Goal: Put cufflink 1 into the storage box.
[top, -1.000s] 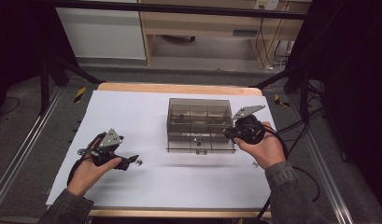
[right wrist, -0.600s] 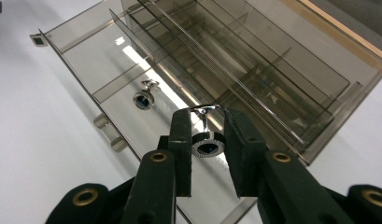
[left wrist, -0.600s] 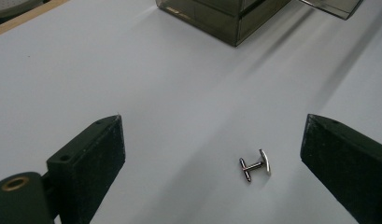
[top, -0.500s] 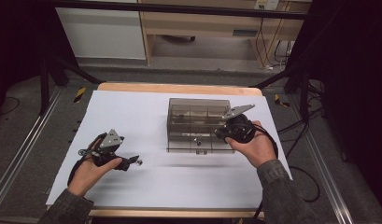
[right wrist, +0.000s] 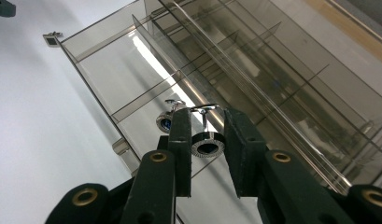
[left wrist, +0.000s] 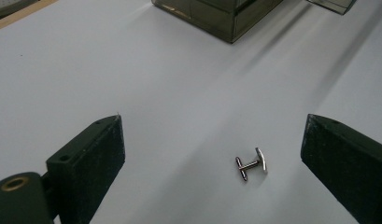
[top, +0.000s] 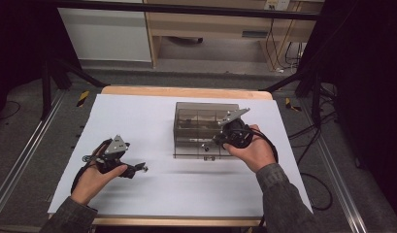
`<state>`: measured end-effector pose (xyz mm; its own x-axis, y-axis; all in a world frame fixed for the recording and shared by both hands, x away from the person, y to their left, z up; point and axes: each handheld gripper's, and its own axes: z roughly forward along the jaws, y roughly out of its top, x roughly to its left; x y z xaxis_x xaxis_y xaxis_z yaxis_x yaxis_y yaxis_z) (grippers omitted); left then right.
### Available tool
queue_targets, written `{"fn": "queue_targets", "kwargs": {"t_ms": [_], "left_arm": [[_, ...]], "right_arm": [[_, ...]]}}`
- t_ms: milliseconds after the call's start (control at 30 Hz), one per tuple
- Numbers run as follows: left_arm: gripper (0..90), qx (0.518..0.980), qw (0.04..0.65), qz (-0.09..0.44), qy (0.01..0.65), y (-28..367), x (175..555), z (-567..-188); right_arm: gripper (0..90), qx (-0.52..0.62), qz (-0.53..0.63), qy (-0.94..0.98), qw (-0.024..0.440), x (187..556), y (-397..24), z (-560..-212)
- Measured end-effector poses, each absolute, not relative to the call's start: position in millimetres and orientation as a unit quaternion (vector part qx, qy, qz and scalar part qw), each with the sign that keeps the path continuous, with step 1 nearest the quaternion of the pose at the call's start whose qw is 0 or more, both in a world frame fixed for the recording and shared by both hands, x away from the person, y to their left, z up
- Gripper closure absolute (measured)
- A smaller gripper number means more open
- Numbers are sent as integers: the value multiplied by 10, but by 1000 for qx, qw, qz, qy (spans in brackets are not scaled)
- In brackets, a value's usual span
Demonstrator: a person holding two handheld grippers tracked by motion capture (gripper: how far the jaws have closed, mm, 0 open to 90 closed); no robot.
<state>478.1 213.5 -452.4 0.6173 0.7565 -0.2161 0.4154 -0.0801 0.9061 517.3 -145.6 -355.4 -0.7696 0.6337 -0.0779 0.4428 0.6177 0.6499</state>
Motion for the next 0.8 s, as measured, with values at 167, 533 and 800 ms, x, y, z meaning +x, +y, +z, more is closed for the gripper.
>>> {"fn": "queue_targets", "kwargs": {"t_ms": [167,533,800], "left_arm": [[61,717,543,156,408,2120,4776,-4530],[60,719,542,154,407,2104,4767,-4533],[61,718,543,154,406,2103,4765,-4527]], "right_arm": [[733,299,307,891,146,5190,-1394,-3606],[732,298,281,902,139,5226,-1270,-3718],[731,301,265,906,138,5256,-1227,-3765]]}}
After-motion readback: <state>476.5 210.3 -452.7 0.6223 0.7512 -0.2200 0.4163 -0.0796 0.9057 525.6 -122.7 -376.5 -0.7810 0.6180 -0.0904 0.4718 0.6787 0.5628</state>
